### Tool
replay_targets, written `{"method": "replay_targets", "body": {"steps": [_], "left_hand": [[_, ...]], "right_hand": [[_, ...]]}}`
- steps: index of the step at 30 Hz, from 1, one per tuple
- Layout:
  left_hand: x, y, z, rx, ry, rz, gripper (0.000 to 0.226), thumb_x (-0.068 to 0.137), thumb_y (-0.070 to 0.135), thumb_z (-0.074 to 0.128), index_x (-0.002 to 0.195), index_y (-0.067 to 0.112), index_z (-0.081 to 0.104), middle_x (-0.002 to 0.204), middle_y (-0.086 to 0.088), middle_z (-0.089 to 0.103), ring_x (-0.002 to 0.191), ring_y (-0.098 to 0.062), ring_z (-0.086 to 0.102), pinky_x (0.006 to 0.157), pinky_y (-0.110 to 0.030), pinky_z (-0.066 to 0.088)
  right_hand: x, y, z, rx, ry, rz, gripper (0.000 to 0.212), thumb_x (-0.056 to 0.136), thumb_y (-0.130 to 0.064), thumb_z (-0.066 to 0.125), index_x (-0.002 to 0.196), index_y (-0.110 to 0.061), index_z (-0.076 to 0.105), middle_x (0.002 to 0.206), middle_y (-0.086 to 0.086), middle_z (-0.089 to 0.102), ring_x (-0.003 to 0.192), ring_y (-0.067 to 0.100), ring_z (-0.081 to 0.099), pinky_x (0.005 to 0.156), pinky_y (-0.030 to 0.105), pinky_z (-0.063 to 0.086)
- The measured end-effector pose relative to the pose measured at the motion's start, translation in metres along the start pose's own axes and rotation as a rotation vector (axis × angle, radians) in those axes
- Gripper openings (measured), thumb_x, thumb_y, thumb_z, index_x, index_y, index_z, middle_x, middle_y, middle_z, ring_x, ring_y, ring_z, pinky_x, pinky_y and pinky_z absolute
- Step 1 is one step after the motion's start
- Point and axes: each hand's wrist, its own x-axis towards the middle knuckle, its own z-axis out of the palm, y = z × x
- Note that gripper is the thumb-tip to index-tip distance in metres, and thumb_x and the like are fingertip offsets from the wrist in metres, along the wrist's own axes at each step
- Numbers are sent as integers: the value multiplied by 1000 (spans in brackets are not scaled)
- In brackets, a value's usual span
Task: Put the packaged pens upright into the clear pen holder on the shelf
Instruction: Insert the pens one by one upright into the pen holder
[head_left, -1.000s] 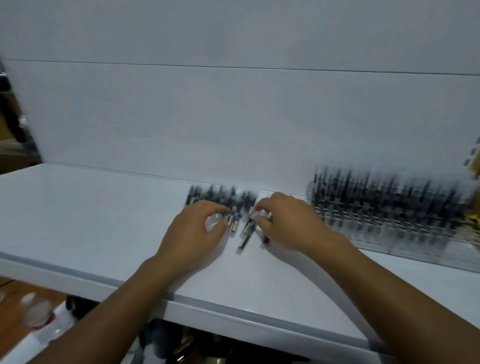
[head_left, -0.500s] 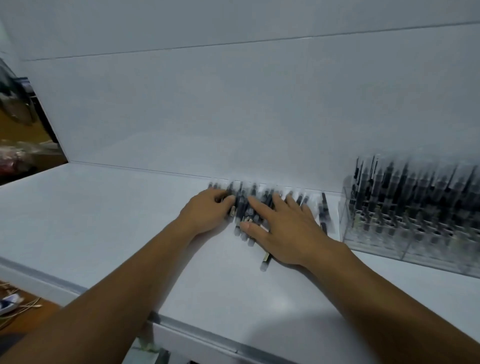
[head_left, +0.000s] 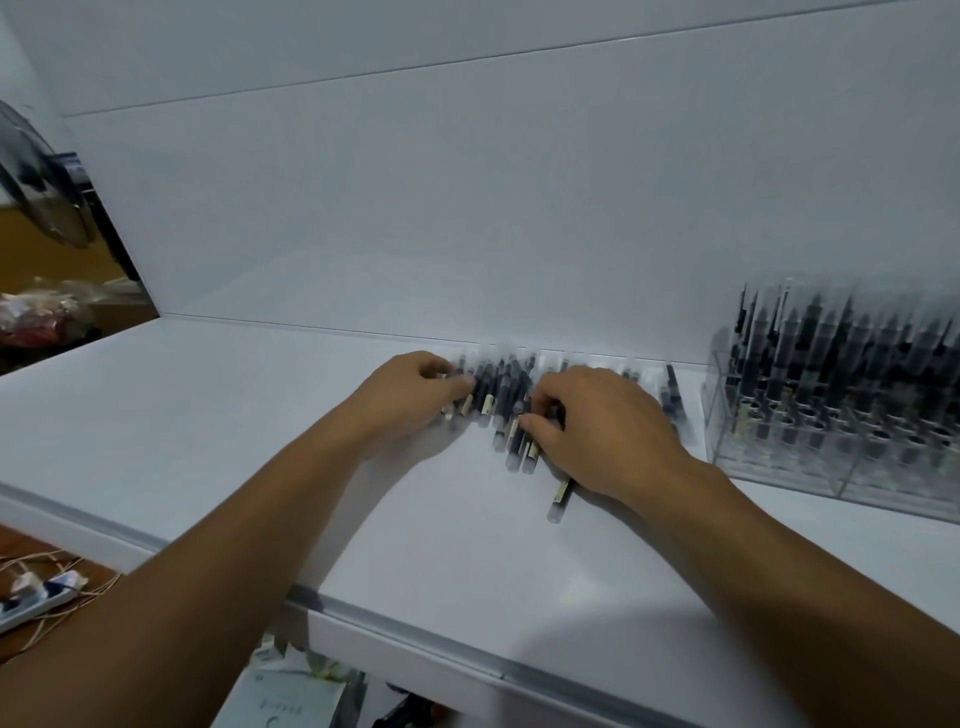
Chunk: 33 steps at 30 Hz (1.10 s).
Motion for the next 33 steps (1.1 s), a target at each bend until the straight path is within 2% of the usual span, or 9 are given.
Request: {"method": "replay_targets", "body": {"steps": [2, 6, 9, 14, 18, 23, 25, 29, 33], "left_hand": [[9, 1, -5, 2, 13, -62, 37, 85, 41, 70, 115, 20, 60, 108, -1, 64, 78, -10, 62, 72, -23, 47], [26, 3, -14, 101, -22, -169, 24, 83, 30, 74, 82, 11, 59, 84, -12, 65, 71, -22, 59, 77, -29, 49], [35, 8, -16, 167, -64, -215, 33, 80, 29, 77, 70, 7, 54, 69, -10, 61, 60, -22, 58, 70, -27, 51], [38, 21, -15, 113, -173, -268, 16, 85, 14, 73, 77, 7, 61, 64, -6, 63, 50, -13, 58, 54, -18, 53], [35, 21, -15, 14, -180, -285, 11, 86, 9, 71, 78, 4, 63, 51, -3, 65, 40, -11, 59, 49, -18, 53], [30, 11, -17, -138, -118, -245, 14, 84, 9, 72, 86, -4, 67, 69, -15, 70, 53, -23, 63, 62, -29, 57], [27, 8, -18, -218, -51, -194, 16, 82, 10, 74, 92, -1, 68, 85, -14, 73, 68, -22, 70, 70, -31, 60], [5, 12, -15, -401, 2, -67, 22, 83, 11, 73, 100, 0, 65, 89, -8, 72, 78, -16, 70, 63, -22, 56], [-23, 32, -4, -519, 12, 52, 19, 84, 13, 73, 99, 3, 66, 92, -10, 72, 78, -18, 70, 62, -21, 56]], "right_hand": [[1, 0, 1, 36, -5, 34, 18, 93, -36, 59, 80, -24, 60, 78, -10, 59, 78, 13, 56, 67, 30, 42], [0, 0, 0, 127, -18, 79, 1, 92, -25, 59, 92, -24, 60, 73, -8, 65, 78, 14, 63, 75, 32, 51], [0, 2, 1, 186, -37, 119, 11, 91, -20, 59, 100, -24, 63, 72, -8, 68, 75, 12, 65, 79, 33, 53], [1, 8, 4, 333, -23, 182, 20, 89, -17, 60, 106, -24, 68, 72, -11, 69, 77, 6, 65, 81, 27, 52], [1, 11, 4, 398, -30, 195, 18, 90, -18, 58, 100, -30, 67, 70, -8, 72, 68, 9, 69, 60, 10, 49], [2, 10, 3, 434, 2, 199, 11, 86, -20, 63, 90, -29, 64, 72, -10, 68, 70, 2, 62, 64, 15, 45], [1, 9, 1, 456, 13, 203, 9, 85, -20, 63, 88, -29, 62, 73, -8, 67, 68, 3, 61, 63, 15, 45], [-5, 4, -9, 440, 34, 185, 11, 84, -22, 64, 87, -30, 58, 75, -8, 66, 69, 5, 58, 59, 16, 41], [-14, 2, -23, 482, 51, 194, 9, 86, -23, 64, 89, -29, 58, 79, -8, 65, 73, 8, 59, 69, 28, 50]]}}
